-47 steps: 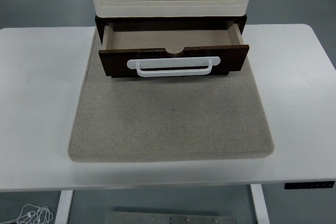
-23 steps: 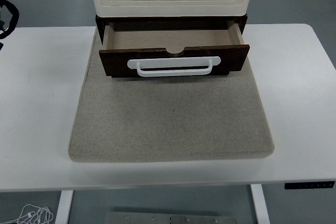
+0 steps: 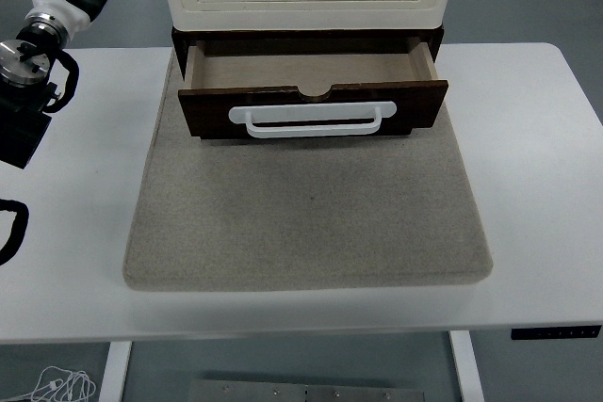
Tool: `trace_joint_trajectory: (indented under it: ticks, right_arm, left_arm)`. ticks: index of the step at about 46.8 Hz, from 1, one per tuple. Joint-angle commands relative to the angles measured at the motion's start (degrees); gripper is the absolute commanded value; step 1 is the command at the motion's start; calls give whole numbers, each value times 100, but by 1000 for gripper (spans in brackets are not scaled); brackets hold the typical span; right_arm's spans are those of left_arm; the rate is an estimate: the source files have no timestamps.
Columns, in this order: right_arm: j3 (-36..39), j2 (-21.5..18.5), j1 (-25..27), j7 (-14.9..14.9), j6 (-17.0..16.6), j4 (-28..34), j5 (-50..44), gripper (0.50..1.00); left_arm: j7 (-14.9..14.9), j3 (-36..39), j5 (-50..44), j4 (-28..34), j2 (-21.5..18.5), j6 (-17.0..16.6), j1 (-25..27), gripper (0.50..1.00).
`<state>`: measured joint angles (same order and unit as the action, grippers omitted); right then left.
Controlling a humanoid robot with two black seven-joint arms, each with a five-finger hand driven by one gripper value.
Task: Open the drawer under the combination cabinet
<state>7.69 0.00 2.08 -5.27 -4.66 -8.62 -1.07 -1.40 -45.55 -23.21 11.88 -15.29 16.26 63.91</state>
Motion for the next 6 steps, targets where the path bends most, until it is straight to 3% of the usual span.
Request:
trace_joint_trajectory:
  ticks: [1, 6]
  right_arm:
    - [5, 0, 3, 0, 9, 0, 1, 926]
    - [22, 0, 3, 0, 9, 9, 19, 926]
  left_arm:
    - [0, 2, 1, -1, 70, 132, -1, 1000]
    - [0, 2, -8, -1, 79, 273, -1, 1000]
